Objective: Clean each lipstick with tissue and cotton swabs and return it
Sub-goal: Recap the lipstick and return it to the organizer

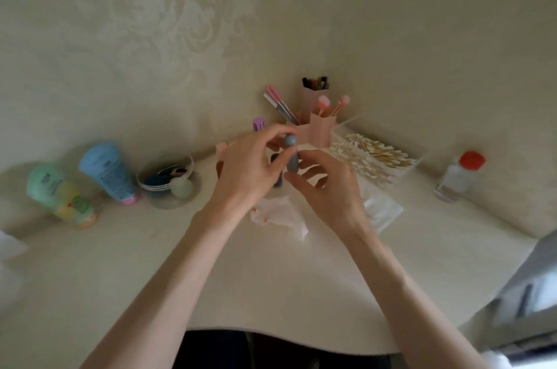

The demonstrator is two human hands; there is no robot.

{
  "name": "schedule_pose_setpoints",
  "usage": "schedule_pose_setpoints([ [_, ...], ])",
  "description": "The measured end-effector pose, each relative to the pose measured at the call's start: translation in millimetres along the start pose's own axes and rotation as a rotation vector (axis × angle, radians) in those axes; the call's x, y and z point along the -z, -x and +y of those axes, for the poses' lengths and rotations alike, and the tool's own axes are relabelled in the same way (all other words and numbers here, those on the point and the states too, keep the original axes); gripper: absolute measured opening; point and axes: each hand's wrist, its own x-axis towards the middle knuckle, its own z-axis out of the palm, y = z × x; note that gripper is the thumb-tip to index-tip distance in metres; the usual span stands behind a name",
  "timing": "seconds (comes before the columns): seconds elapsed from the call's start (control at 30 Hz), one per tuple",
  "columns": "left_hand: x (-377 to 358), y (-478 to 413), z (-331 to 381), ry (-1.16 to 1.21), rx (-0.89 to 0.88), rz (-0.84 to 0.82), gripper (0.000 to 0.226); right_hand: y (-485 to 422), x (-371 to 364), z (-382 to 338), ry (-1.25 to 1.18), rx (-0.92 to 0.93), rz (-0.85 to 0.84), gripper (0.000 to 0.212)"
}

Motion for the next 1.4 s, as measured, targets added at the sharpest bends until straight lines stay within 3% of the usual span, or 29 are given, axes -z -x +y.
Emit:
schedule_pose_setpoints([
  [0.3, -15.5, -15.0, -20.6, -0.388, -0.055, -0.012, 0.029, -2.6, 0.3, 31.5, 0.054, -0.083, 0.031, 0.025],
  [0.53, -20.7, -9.6, -23.3, -0.526, -0.055, -0.048, 0.033, -3.9, 1.2, 35.8, 0.080, -0.122, 0.038, 0.027],
  [0.7, -13.5, -5.5, -23.5, -0.558, -0.093, -0.098, 0.074, -2.3, 2.7, 34.3, 0.095, -0.140, 0.030, 0.028],
  [0.77, -10.5, -2.7, -24.8, -0.560, -0.107, -0.095, 0.073, -1.4, 3.2, 33.1, 0.090, -0.140, 0.033, 0.028],
  [0.93, 2.4, -4.3, -15.5, -0.464, -0.129, 0.058, 0.045, 1.3, 2.8, 27.1, 0.086, -0.132, 0.037, 0.027],
  [1.03, 21.1, 3.7, -4.2, -0.205, -0.102, 0.164, 0.029, 6.1, 5.6, 17.7, 0.009, -0.058, 0.068, 0.024],
  [1.2, 42.7, 42.7, -1.6, 0.125, 0.047, 0.128, 0.024, 25.8, -4.2, -8.3, -0.186, 0.133, -0.104, 0.030],
  [1.3, 52.3, 64.0, -8.0, 0.278, 0.122, 0.121, 0.020, 30.1, -11.6, -17.4, -0.180, 0.155, -0.170, 0.036],
  [1.4, 60.3, 83.1, -13.2, 0.290, 0.135, 0.107, 0.022, 31.9, -14.8, -25.9, -0.104, 0.306, -0.203, 0.031],
])
